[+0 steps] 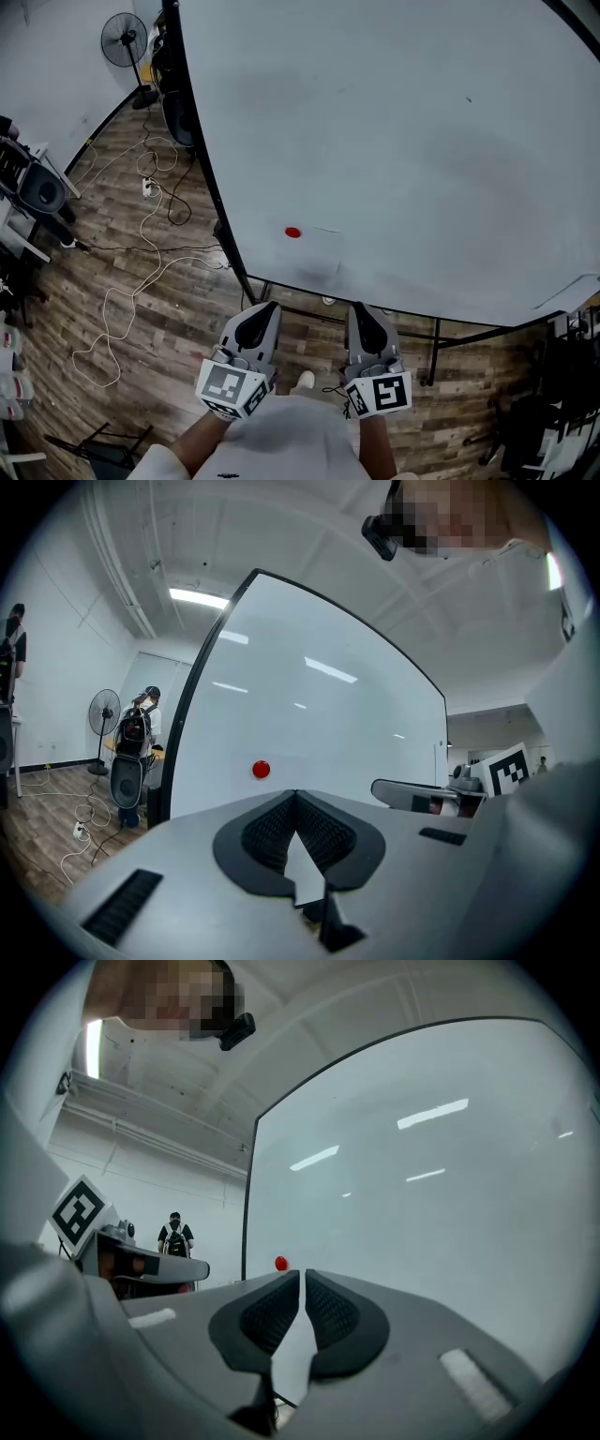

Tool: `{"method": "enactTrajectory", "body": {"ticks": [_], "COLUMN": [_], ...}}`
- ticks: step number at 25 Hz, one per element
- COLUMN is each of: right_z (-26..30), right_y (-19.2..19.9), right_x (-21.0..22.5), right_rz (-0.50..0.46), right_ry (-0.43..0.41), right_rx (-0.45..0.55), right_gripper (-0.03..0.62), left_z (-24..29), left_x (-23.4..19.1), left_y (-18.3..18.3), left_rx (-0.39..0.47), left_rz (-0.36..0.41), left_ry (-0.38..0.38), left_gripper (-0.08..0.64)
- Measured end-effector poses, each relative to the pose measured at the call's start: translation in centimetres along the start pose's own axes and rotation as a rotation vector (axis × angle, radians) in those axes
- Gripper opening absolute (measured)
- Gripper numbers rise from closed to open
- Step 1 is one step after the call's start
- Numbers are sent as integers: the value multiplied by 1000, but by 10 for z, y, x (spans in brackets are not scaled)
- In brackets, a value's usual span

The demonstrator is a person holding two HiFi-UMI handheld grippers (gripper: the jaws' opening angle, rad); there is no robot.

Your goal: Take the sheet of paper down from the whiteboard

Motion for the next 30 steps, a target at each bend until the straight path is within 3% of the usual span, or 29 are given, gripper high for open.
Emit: {"method": "enactTrajectory", "body": {"ticks": [13, 30], "right_z": [34, 84], "right_y": [-1, 13], "right_x": [14, 30], "right_rz": [-28, -18], "right_ry": [-62, -117], "right_rx": [-36, -95], "right_gripper": [87, 122], "left_z": [22, 55], "left_x": [4, -7], "left_y": [-2, -4], "left_rx": [-6, -27], "left_rz": [-2, -17], "left_ry": [-4, -27], "left_gripper": [6, 6]}}
Point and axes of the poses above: the fingertips, and each gripper's own axes: z forward along the fingers, x to its right, y out of its underside, the point moved 3 cm from there along -z, backward along the fingers, and after that the axes turned 8 degrees about -x, right-handed, at the moved point
